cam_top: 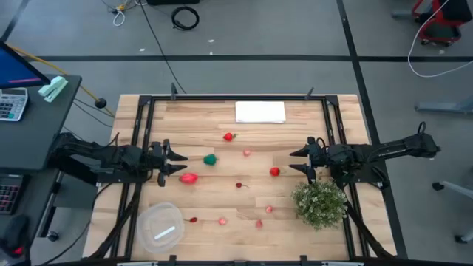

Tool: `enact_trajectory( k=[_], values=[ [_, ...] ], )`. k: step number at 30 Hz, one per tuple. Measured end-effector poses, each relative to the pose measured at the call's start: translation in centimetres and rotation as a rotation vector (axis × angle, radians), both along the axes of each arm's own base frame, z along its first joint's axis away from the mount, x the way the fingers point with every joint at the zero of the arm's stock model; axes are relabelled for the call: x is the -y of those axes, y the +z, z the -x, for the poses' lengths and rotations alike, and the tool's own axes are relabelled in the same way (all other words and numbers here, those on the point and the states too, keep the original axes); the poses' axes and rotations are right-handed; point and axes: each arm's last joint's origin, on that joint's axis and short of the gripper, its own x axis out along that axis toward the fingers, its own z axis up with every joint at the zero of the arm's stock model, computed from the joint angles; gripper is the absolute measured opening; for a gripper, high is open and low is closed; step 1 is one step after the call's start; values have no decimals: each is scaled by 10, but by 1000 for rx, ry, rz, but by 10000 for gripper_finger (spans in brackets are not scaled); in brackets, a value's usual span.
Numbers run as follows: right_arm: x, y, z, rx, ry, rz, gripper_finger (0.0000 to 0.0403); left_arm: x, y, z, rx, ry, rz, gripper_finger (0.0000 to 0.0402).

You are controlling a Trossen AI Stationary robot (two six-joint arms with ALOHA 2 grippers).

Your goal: Pick and placing Produce into tupperware

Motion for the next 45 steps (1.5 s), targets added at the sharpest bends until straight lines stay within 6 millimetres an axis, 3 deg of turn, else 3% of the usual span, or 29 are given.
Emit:
enact_trajectory(
  k=[45],
  values=[
    [0,0,0,0,0,0,250,0,1,0,12,0,3,149]
  ],
)
